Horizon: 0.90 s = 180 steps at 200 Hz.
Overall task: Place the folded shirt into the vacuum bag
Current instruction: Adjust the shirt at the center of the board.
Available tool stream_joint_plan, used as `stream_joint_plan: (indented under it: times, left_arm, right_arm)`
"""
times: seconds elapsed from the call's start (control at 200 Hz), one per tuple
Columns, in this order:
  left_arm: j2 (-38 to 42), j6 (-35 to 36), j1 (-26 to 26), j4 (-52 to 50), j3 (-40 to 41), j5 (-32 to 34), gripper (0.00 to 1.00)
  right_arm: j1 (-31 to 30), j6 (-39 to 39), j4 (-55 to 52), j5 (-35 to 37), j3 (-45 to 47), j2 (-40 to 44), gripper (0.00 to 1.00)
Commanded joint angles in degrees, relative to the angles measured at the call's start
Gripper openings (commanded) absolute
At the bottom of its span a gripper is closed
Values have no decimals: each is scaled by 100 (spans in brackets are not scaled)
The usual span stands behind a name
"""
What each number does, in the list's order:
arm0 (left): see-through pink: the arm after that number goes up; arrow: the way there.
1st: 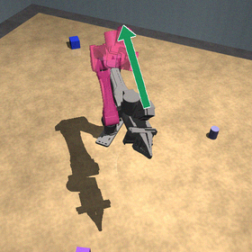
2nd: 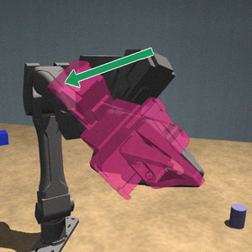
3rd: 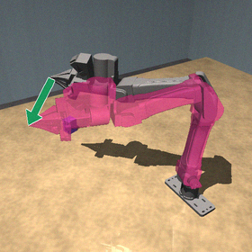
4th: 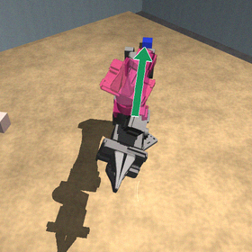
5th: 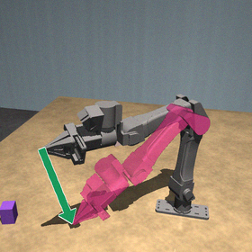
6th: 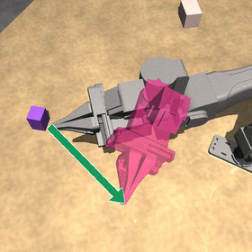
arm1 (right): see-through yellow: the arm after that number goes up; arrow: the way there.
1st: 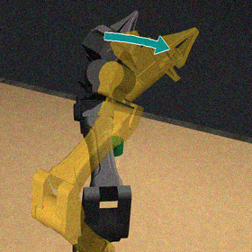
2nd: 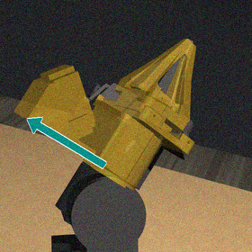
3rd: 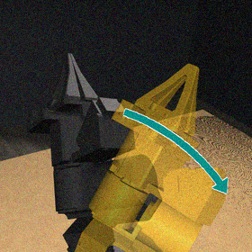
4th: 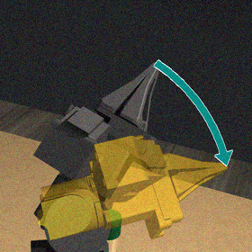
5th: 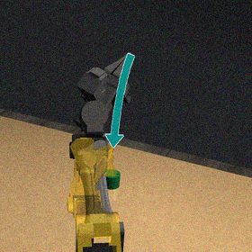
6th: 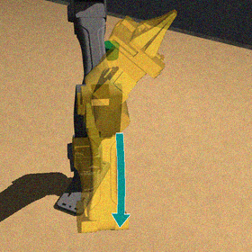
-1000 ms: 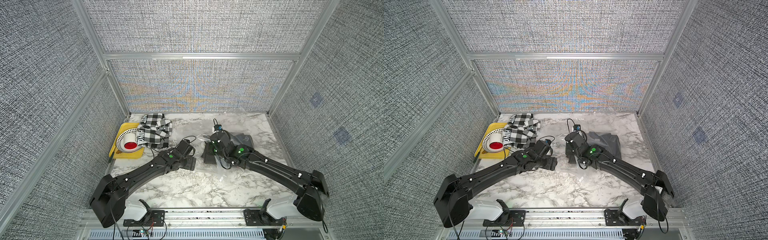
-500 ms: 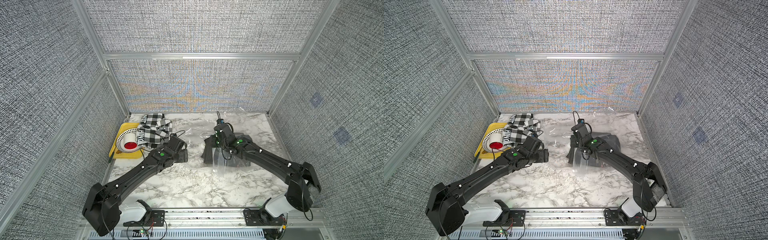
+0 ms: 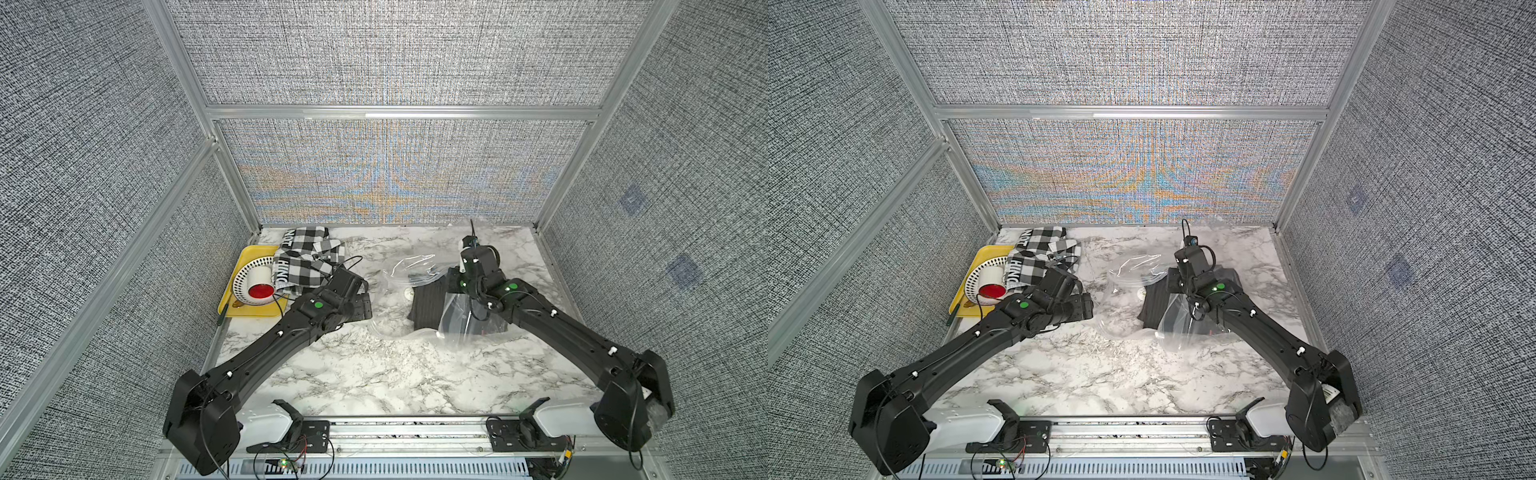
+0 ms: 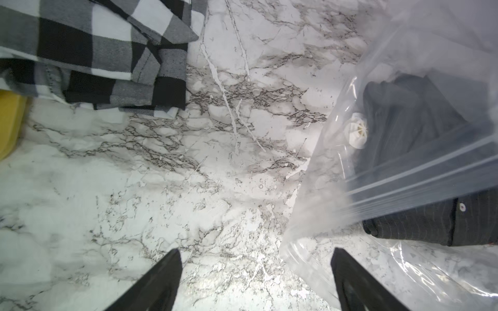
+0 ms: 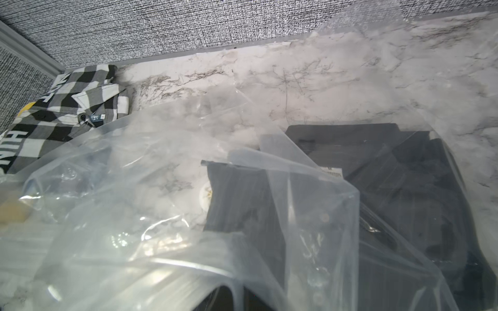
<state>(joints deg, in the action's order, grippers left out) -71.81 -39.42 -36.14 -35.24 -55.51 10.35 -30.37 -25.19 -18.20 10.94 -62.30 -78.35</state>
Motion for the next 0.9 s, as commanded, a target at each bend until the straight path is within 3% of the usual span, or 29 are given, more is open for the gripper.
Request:
stream_joint_plan:
  times: [0.0,0.225,0.375,0.616,0.896]
  left_arm:
    - [189,-169,128,-336,48,283,90]
    - [449,-93,958,-551,-21,182,94]
    - [334,-106,1700,-454,-173,-323,95]
    - [-173,-166,2799,-22,-398,-861,100]
    - [-1380,-186,3515,459,-685,-1248,100]
  right_arm:
    - [-4,136,153,-303,42,56,0]
    - [-148,232,309,-685,-52,-57,0]
    - [-311,186,331,-755,-98,-86,0]
    - [-310,412,-38,-741,-264,-164,0]
    - [-272,541,176,-733,-75,-197,0]
